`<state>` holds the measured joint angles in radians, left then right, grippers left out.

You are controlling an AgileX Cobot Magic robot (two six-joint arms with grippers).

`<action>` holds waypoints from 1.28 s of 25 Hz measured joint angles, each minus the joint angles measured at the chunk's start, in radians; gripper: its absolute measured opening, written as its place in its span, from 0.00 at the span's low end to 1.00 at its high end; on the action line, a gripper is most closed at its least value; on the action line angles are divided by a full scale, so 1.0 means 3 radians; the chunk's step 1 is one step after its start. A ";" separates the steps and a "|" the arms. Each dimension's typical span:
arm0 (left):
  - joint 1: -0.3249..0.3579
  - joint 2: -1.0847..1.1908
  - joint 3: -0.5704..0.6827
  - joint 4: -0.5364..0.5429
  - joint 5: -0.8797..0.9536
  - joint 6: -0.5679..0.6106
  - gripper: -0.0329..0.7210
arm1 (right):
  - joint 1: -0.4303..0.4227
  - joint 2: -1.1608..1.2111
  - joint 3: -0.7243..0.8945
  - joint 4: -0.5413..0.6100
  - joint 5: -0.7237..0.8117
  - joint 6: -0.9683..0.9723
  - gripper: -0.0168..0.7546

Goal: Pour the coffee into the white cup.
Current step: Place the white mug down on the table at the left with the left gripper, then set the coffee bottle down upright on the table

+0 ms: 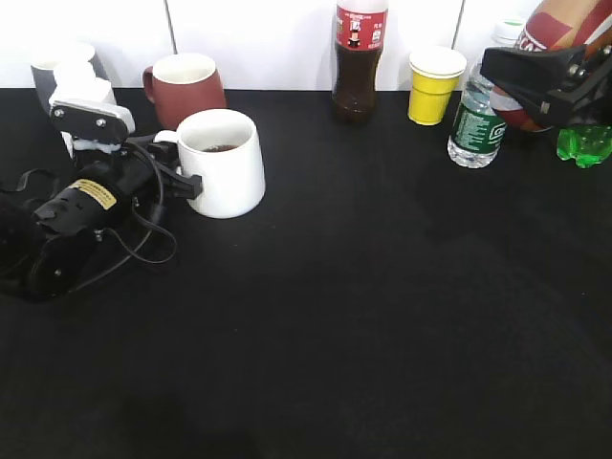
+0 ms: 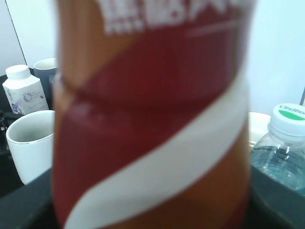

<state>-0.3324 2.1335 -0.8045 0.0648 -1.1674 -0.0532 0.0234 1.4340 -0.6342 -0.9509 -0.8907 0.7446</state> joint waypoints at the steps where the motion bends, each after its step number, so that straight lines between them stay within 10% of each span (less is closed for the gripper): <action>1: 0.0000 0.0000 -0.0001 0.0000 -0.0003 -0.0004 0.14 | 0.0000 0.0000 0.0000 0.0000 0.0000 0.0000 0.69; 6: 0.0000 -0.0041 0.0254 -0.0027 -0.0184 -0.0017 0.42 | 0.0000 0.0000 0.0000 0.0000 0.0000 0.0005 0.69; 15: 0.0000 -0.1322 0.1387 -0.0024 -0.0143 -0.0017 0.43 | 0.0000 0.0581 -0.0002 0.0663 0.0086 -0.0906 0.69; 30: 0.0000 -0.1696 0.1420 0.0366 -0.0147 -0.0017 0.43 | 0.0000 0.1927 -0.0004 0.1278 -0.0783 -0.2099 0.69; 32: 0.0000 -0.1696 0.1420 0.0367 -0.0150 -0.0017 0.43 | 0.0000 0.1927 -0.0006 0.1276 -0.0788 -0.2043 0.84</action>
<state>-0.3324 1.6247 -0.3785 0.1749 -1.2124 -0.0583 0.0234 2.0122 -0.6361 -0.5681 -1.1271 0.1318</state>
